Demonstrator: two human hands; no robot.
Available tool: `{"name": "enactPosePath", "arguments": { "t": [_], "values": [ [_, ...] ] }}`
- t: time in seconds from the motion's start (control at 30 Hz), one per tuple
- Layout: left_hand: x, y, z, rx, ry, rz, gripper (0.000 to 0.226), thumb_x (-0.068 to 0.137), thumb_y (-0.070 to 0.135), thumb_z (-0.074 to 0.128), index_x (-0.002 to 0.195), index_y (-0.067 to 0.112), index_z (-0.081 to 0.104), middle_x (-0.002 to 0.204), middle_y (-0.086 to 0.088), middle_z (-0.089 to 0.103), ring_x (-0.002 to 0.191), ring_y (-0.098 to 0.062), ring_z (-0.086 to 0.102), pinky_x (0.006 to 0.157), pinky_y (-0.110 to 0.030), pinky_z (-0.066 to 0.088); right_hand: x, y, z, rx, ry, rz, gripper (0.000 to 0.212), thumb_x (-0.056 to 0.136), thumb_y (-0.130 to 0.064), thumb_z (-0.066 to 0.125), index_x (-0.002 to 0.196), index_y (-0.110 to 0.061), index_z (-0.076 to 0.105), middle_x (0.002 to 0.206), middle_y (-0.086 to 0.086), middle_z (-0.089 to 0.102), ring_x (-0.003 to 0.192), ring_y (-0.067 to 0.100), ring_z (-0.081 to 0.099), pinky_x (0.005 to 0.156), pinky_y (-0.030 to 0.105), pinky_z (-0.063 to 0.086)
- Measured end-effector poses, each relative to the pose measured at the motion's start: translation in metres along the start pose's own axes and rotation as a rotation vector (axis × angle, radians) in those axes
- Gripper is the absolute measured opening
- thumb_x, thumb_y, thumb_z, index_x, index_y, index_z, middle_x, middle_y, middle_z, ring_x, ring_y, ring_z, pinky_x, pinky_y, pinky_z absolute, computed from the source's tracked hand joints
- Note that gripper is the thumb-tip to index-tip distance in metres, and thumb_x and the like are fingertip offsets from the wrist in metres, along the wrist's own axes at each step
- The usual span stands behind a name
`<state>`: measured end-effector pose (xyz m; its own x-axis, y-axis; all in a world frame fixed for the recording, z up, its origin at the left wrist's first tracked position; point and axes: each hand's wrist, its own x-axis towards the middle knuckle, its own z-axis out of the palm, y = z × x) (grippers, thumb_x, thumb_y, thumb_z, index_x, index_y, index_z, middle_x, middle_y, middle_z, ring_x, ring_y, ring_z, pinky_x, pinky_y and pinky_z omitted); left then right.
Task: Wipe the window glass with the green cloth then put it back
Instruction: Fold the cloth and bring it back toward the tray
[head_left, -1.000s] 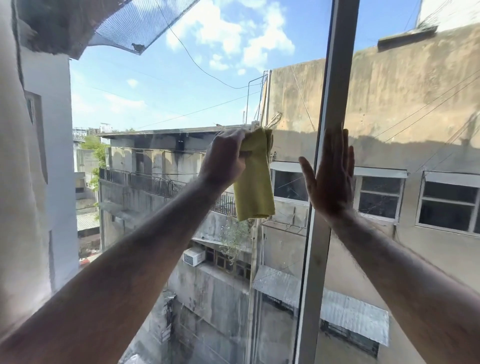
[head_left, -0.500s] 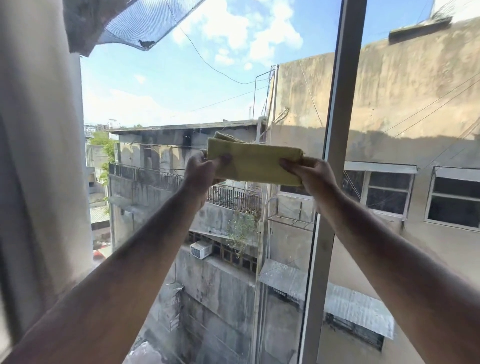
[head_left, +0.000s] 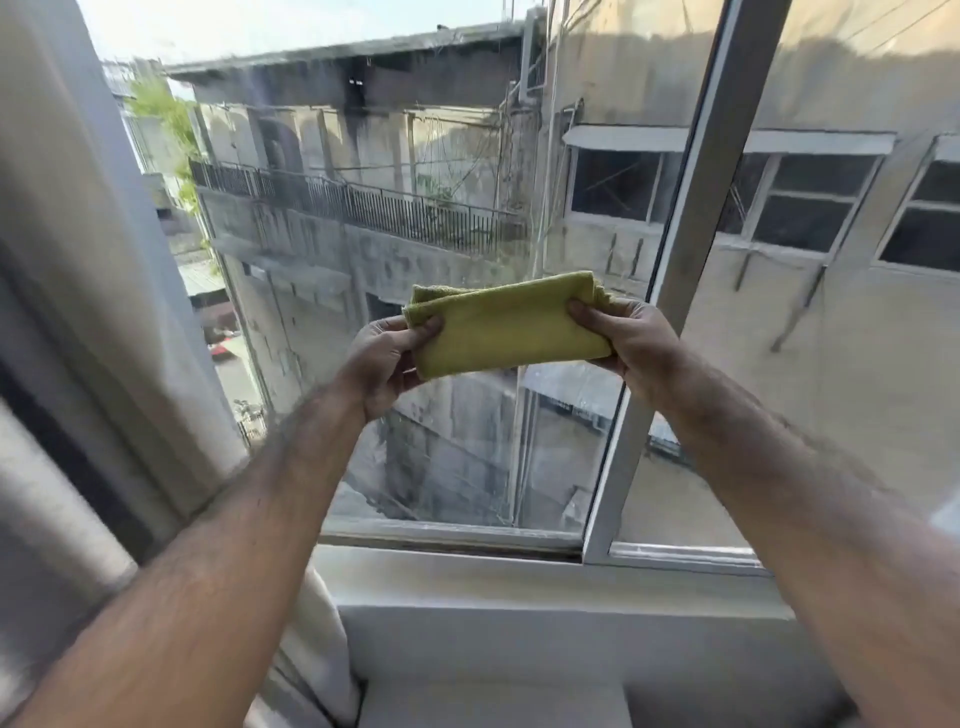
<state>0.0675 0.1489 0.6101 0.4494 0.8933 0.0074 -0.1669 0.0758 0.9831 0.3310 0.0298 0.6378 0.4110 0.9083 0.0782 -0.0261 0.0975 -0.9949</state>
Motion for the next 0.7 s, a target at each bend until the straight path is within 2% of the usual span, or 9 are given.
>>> {"name": "enactPosePath", "arguments": {
  "t": [0.07, 0.1, 0.2, 0.27, 0.4, 0.5, 0.53, 0.63, 0.7],
  "values": [
    [-0.006, -0.051, -0.010, 0.029, 0.060, -0.082, 0.006, 0.095, 0.019, 0.074, 0.090, 0.018, 0.078, 0.072, 0.007, 0.075, 0.066, -0.011, 0.066, 0.063, -0.024, 0.055, -0.007, 0.050, 0.000, -0.036, -0.010, 0.081, 0.015, 0.093, -0.018, 0.078, 0.105, -0.009, 0.074, 0.093, 0.009, 0.067, 0.084, 0.021, 0.061, 0.083, 0.035, 0.061],
    [-0.010, -0.075, -0.015, 0.039, 0.084, -0.115, 0.006, 0.093, 0.019, 0.075, 0.088, 0.018, 0.079, 0.073, 0.006, 0.075, 0.066, -0.012, 0.066, 0.064, -0.025, 0.053, -0.011, 0.075, 0.000, -0.054, -0.017, 0.117, 0.017, 0.094, -0.018, 0.078, 0.107, -0.010, 0.074, 0.093, 0.008, 0.066, 0.083, 0.019, 0.061, 0.082, 0.035, 0.060],
    [-0.023, -0.141, -0.032, 0.043, 0.132, -0.225, 0.007, 0.089, 0.019, 0.080, 0.083, 0.020, 0.081, 0.074, 0.006, 0.078, 0.062, -0.010, 0.072, 0.061, -0.021, 0.059, -0.022, 0.145, -0.004, -0.098, -0.032, 0.215, 0.010, 0.095, -0.020, 0.077, 0.103, -0.014, 0.075, 0.082, -0.002, 0.068, 0.070, 0.010, 0.063, 0.060, 0.020, 0.060],
    [-0.031, -0.184, -0.042, 0.072, 0.148, -0.293, 0.008, 0.087, 0.019, 0.082, 0.080, 0.021, 0.081, 0.072, 0.007, 0.079, 0.060, -0.008, 0.074, 0.056, -0.020, 0.060, -0.029, 0.192, -0.009, -0.113, -0.050, 0.270, 0.003, 0.097, -0.017, 0.075, 0.099, -0.015, 0.075, 0.082, -0.003, 0.070, 0.068, 0.009, 0.065, 0.058, 0.018, 0.060],
    [-0.052, -0.278, -0.064, 0.108, 0.141, -0.441, 0.005, 0.086, 0.018, 0.082, 0.087, 0.022, 0.078, 0.075, 0.007, 0.081, 0.061, -0.009, 0.076, 0.054, -0.019, 0.059, -0.055, 0.292, -0.016, -0.135, -0.043, 0.396, 0.007, 0.095, -0.014, 0.076, 0.101, -0.009, 0.075, 0.087, 0.004, 0.069, 0.070, 0.011, 0.063, 0.067, 0.025, 0.058],
    [-0.078, -0.358, -0.085, 0.150, 0.112, -0.573, 0.006, 0.085, 0.016, 0.082, 0.087, 0.021, 0.081, 0.081, 0.005, 0.082, 0.066, -0.011, 0.077, 0.058, -0.021, 0.062, -0.086, 0.371, -0.020, -0.186, -0.016, 0.505, 0.008, 0.092, -0.013, 0.079, 0.099, -0.011, 0.077, 0.084, 0.000, 0.071, 0.070, 0.010, 0.064, 0.063, 0.023, 0.057],
    [-0.089, -0.386, -0.091, 0.178, 0.091, -0.622, 0.007, 0.083, 0.016, 0.083, 0.088, 0.020, 0.081, 0.084, 0.003, 0.083, 0.069, -0.013, 0.077, 0.061, -0.024, 0.063, -0.098, 0.399, -0.023, -0.213, -0.009, 0.551, 0.009, 0.091, -0.014, 0.081, 0.100, -0.011, 0.078, 0.084, 0.000, 0.073, 0.072, 0.010, 0.065, 0.064, 0.023, 0.057],
    [-0.122, -0.466, -0.108, 0.270, 0.034, -0.762, 0.022, 0.080, 0.020, 0.088, 0.099, 0.012, 0.081, 0.097, -0.003, 0.081, 0.085, -0.016, 0.075, 0.084, -0.033, 0.061, -0.135, 0.479, -0.030, -0.262, 0.010, 0.679, 0.018, 0.088, -0.012, 0.084, 0.103, -0.005, 0.077, 0.094, 0.009, 0.073, 0.085, 0.019, 0.066, 0.080, 0.037, 0.055],
    [-0.144, -0.511, -0.113, 0.303, 0.023, -0.851, 0.025, 0.079, 0.024, 0.090, 0.100, 0.012, 0.083, 0.094, 0.000, 0.081, 0.086, -0.012, 0.073, 0.083, -0.030, 0.059, -0.161, 0.525, -0.033, -0.298, 0.043, 0.751, 0.018, 0.083, -0.013, 0.088, 0.093, -0.005, 0.075, 0.091, 0.011, 0.069, 0.088, 0.021, 0.062, 0.081, 0.040, 0.050]
  ]
}}
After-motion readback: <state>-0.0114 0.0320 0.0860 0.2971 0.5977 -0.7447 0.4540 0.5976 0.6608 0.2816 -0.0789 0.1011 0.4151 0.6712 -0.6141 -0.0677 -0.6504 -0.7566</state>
